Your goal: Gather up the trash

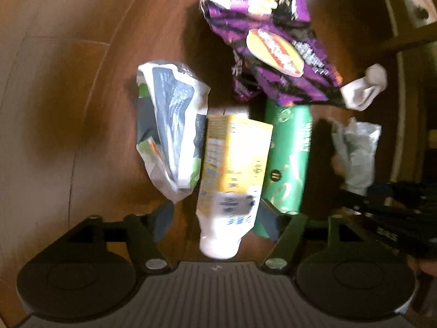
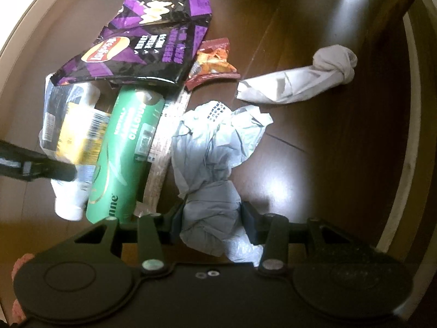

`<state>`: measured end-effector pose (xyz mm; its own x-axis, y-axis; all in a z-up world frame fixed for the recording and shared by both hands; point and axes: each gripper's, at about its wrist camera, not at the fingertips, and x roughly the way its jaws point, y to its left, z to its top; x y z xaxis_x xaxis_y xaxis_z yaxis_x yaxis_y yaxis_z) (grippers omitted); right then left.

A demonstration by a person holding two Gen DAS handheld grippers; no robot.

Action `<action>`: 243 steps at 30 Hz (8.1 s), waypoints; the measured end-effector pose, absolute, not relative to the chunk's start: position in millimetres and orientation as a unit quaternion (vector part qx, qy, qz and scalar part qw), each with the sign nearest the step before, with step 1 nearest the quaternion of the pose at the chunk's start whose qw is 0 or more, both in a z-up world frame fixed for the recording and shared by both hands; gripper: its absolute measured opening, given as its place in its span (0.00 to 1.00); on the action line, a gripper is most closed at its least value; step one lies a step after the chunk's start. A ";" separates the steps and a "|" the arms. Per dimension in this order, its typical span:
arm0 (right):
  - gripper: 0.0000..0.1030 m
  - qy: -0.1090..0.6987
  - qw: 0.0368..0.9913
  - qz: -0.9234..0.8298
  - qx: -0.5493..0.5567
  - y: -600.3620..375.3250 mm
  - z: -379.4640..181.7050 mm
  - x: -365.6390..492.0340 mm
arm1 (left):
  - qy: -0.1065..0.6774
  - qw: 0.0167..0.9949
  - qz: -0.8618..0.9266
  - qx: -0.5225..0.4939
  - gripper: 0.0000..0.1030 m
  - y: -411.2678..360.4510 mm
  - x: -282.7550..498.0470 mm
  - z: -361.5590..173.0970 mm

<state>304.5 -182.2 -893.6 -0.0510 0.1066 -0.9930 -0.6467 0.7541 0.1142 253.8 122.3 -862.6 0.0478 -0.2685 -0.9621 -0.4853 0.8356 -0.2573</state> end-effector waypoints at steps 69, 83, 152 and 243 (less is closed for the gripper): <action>0.41 0.457 0.846 0.270 -0.055 -102.3 -132.3 305.2 | 0.470 0.869 0.013 -0.155 0.08 154.3 321.3 -108.4; 0.41 0.441 0.842 0.308 -0.028 -109.9 -127.1 447.1 | 0.475 0.870 0.064 -0.120 0.08 116.7 485.2 -87.4; 0.61 0.481 0.800 0.348 -0.085 -97.9 -154.9 471.9 | 0.530 0.842 0.048 -0.083 0.27 111.6 490.7 -122.8; 0.46 0.725 0.630 0.251 -0.119 -70.2 -924.3 260.3 | 0.723 0.651 0.116 -0.201 0.43 108.6 261.4 -903.0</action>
